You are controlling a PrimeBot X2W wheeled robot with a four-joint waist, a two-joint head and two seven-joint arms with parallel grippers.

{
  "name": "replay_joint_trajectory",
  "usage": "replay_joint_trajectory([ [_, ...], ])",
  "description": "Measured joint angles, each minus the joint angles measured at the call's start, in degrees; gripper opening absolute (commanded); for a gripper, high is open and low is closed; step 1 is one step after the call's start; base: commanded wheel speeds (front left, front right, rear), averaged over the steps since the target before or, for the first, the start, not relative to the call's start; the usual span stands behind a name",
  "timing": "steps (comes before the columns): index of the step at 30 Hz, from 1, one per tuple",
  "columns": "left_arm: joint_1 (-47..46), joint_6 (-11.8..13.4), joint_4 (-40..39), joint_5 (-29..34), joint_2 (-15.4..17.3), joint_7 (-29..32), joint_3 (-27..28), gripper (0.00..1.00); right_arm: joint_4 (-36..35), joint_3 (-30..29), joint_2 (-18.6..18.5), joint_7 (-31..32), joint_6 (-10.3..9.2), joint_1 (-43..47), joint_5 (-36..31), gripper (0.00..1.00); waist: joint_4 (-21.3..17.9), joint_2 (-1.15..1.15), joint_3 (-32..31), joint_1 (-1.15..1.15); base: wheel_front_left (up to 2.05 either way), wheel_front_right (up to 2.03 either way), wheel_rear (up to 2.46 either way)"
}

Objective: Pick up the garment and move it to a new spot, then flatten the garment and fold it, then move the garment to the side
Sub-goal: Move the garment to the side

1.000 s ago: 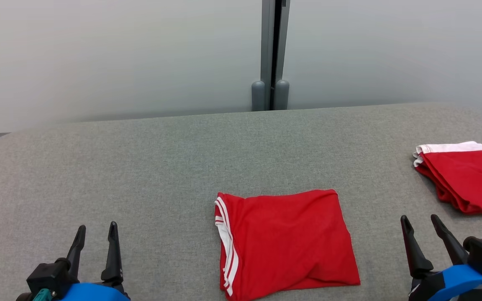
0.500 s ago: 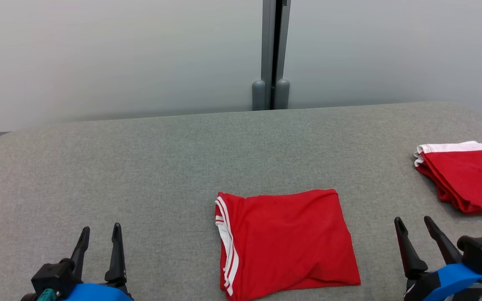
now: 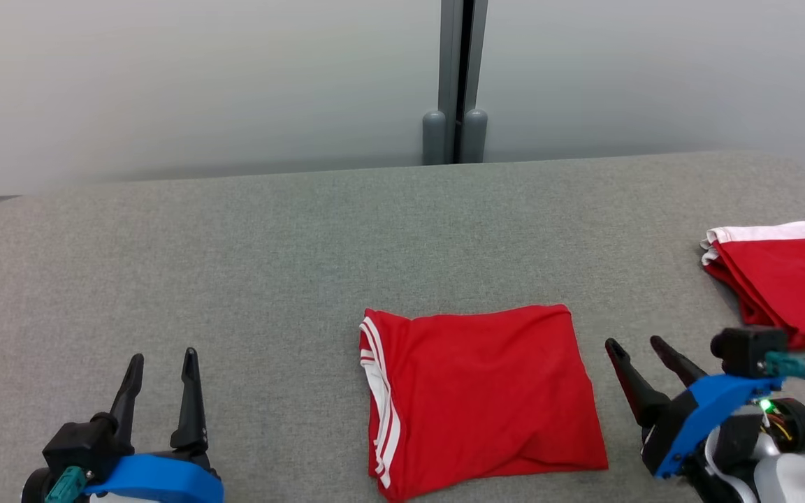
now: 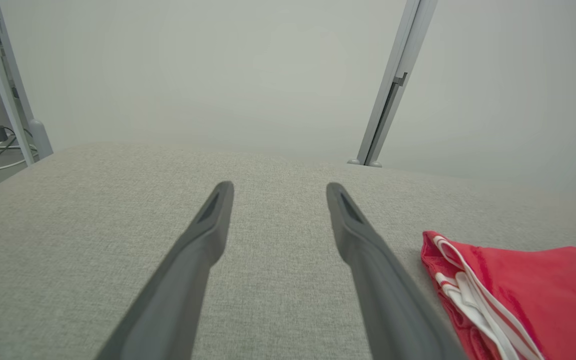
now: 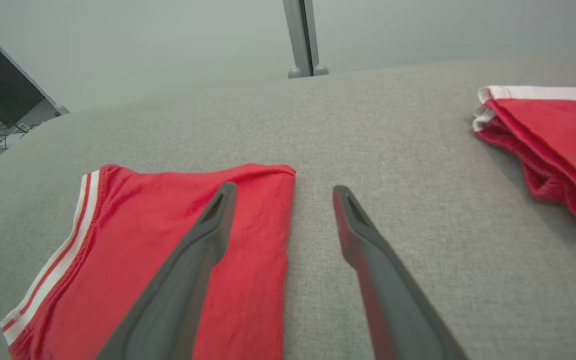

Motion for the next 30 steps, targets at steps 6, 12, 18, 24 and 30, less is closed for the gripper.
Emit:
replay_joint_trajectory([
  [6, -2.6, -0.1, -0.9, 0.7, 0.0, 0.0, -1.1, 1.00, 5.0, -1.3, 1.5, 16.6, -0.01, -6.5, -0.1, 1.00, 1.5, 0.00, 2.6, 0.01, 0.00, 0.00, 0.00],
  [12, -4.9, -0.8, -0.5, 1.3, -0.2, 0.0, -2.4, 1.00, 11.7, -3.2, 3.0, 22.9, -0.01, -9.8, -3.6, 1.00, 4.0, 0.00, 4.4, 0.01, 0.00, 0.00, 0.00],
  [18, -7.1, -1.3, 0.5, 1.6, -0.4, 0.1, -3.6, 1.00, 15.3, -4.1, 3.9, 24.4, -0.01, -10.8, -4.8, 1.00, 5.8, 0.00, 5.8, 0.01, 0.00, 0.00, 0.00],
  [24, -8.2, -1.4, 1.3, 1.6, -0.4, 0.1, -3.9, 1.00, 16.2, 2.2, 3.8, 24.5, -0.09, -12.1, -0.8, 0.00, 5.3, 0.00, 6.2, 0.01, 0.00, 0.00, 0.00],
  [30, -8.2, -1.1, 0.5, 1.4, -0.4, 0.1, -2.8, 1.00, 14.3, 9.6, -1.8, 23.7, 0.02, -15.6, 0.0, 0.00, 2.9, 0.00, 7.5, 0.01, 0.00, 0.00, 0.00],
])
